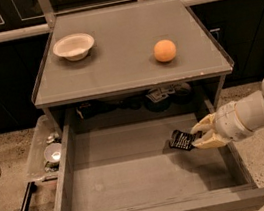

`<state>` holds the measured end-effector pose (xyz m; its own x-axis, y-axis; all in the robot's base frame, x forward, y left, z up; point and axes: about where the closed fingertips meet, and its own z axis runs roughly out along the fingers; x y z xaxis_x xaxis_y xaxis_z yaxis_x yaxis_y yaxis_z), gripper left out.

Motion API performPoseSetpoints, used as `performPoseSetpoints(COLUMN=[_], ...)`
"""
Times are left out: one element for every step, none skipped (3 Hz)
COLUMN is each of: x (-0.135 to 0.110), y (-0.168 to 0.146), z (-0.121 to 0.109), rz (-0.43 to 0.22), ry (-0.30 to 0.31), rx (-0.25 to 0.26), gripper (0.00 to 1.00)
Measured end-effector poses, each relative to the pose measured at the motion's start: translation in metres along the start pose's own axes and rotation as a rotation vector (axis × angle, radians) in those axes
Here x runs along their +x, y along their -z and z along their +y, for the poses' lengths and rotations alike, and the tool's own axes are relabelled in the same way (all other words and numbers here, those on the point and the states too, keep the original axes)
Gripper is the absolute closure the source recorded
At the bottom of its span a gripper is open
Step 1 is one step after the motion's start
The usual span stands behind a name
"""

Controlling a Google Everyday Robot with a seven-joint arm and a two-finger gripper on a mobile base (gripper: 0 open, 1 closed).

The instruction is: Place rxbar chocolate into top drawer

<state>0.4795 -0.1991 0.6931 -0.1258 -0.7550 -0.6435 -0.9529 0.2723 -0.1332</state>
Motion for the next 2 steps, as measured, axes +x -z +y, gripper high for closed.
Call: performPoseSetpoints(x=[0.004,0.006], y=[-0.012,-0.043], z=[0.001,0.004], rz=[0.001,0.001], ry=[-0.01,0.022], rx=[-0.006,-0.011], gripper=[1.0,1.0])
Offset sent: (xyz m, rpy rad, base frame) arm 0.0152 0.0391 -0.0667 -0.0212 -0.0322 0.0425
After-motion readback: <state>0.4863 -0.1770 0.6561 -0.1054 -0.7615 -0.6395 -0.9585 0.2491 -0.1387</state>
